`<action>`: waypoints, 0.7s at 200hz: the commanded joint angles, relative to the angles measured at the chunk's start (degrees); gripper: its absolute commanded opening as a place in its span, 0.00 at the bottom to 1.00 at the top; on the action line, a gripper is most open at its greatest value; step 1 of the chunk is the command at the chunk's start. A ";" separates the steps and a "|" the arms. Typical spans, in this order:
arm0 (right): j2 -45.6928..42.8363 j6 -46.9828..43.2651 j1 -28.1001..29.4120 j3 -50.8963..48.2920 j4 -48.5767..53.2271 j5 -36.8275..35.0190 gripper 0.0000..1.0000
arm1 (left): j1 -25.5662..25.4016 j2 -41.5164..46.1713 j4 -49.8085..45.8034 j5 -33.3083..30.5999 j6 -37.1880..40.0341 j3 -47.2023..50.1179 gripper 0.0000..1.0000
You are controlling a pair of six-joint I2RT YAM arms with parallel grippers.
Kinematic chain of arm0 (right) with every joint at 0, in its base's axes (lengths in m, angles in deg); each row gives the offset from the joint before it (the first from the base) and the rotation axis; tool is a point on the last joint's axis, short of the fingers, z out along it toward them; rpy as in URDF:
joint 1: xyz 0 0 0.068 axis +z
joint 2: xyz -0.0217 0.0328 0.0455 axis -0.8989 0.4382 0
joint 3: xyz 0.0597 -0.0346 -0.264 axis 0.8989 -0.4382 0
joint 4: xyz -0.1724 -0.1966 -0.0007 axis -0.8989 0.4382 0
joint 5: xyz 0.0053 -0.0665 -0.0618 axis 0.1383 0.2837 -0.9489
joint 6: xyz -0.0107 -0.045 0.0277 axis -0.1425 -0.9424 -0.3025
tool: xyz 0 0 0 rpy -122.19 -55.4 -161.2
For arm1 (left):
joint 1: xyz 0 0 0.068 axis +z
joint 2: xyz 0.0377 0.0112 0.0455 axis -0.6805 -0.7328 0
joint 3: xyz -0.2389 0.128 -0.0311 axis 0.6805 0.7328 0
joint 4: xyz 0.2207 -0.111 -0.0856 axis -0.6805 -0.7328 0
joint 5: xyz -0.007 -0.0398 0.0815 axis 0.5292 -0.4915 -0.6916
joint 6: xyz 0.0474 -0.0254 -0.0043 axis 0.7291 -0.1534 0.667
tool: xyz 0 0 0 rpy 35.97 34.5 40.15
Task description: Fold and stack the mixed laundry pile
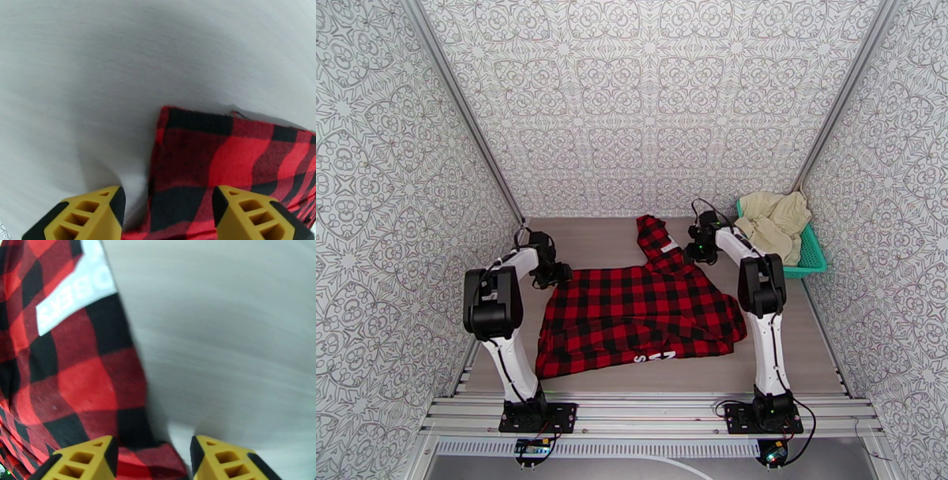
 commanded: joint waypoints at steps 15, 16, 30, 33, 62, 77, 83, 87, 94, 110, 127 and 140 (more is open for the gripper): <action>3.62 -0.37 0.75 3.25 2.47 2.14 0.41 | -1.50 -4.79 -0.83 -0.47 2.45 -4.52 0.61; 3.65 -0.29 0.75 3.34 2.47 2.16 0.40 | -1.53 -4.87 -0.88 -0.38 2.47 -4.61 0.61; 4.15 -0.10 0.75 4.10 2.31 2.67 0.32 | -2.04 -6.15 -1.42 -0.38 2.87 -6.25 0.59; 4.25 -0.08 0.64 4.28 2.29 2.71 0.30 | -2.20 -6.35 -1.49 -0.38 3.03 -6.61 0.58; 5.24 0.03 0.41 6.60 2.56 2.63 0.17 | -2.66 -8.11 -2.42 0.06 3.81 -9.66 0.42; 5.44 0.27 0.01 7.75 2.74 2.73 0.13 | -2.67 -8.08 -2.25 0.64 4.01 -10.60 0.31; 5.44 0.24 -0.18 8.19 2.78 2.93 0.12 | -2.57 -8.03 -2.16 0.87 4.19 -11.04 0.27; 5.40 0.37 -0.36 8.45 2.74 3.10 0.11 | -2.48 -8.04 -2.25 1.19 4.21 -11.38 0.24; 5.44 0.47 -0.64 8.83 2.80 3.41 0.08 | -2.43 -8.03 -2.16 1.67 4.42 -11.90 0.19; 5.28 0.75 -1.30 9.64 3.04 4.02 0.06 | -2.26 -8.03 -2.24 2.81 4.82 -12.94 0.10; 4.68 0.79 -1.88 9.68 3.00 4.62 0.05 | -2.25 -7.78 -2.12 3.18 5.23 -13.57 0.03; 4.06 0.82 -2.18 9.35 3.01 4.91 0.05 | -2.23 -7.83 -2.16 3.56 5.53 -13.84 0.00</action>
